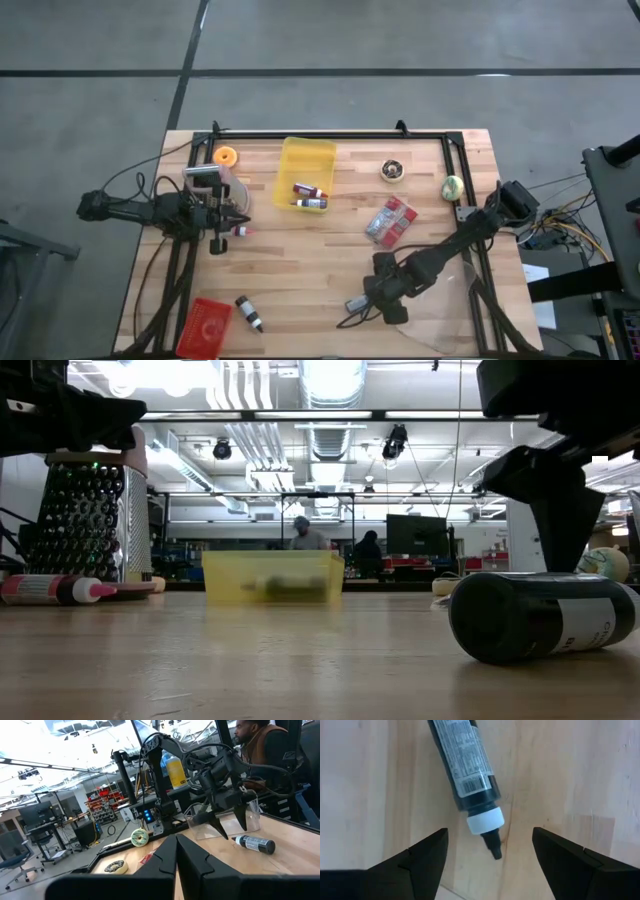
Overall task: Pick & Place Food Item
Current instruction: Put the right black food coloring into the yellow bin
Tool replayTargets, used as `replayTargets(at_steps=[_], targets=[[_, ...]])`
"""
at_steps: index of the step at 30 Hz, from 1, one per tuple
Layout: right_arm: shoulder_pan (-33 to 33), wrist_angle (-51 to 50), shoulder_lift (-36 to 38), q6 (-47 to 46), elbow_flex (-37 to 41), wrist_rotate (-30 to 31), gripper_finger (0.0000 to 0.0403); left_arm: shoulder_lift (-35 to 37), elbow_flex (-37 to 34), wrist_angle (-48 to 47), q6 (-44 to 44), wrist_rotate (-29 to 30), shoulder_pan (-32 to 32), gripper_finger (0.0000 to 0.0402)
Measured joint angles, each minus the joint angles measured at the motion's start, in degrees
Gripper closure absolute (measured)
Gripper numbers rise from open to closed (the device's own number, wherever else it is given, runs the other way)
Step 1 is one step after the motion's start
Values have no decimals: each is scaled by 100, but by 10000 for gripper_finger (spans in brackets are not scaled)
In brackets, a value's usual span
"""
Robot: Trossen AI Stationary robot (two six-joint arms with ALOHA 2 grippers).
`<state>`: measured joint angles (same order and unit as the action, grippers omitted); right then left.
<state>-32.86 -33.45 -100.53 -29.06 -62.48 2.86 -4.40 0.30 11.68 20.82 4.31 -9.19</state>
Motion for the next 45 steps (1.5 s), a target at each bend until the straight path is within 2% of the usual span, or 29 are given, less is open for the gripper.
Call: replayTargets(at_steps=[9, 26, 45], targets=[[18, 156, -296, 291, -138, -110, 124, 2, 1, 0, -1, 1, 1, 388], [79, 219, -312, 300, 5, -195, 149, 2, 1, -17, 0, -1, 1, 388], [85, 4, -330, 379, -177, -117, 136, 2, 0, -17, 2, -1, 0, 388]])
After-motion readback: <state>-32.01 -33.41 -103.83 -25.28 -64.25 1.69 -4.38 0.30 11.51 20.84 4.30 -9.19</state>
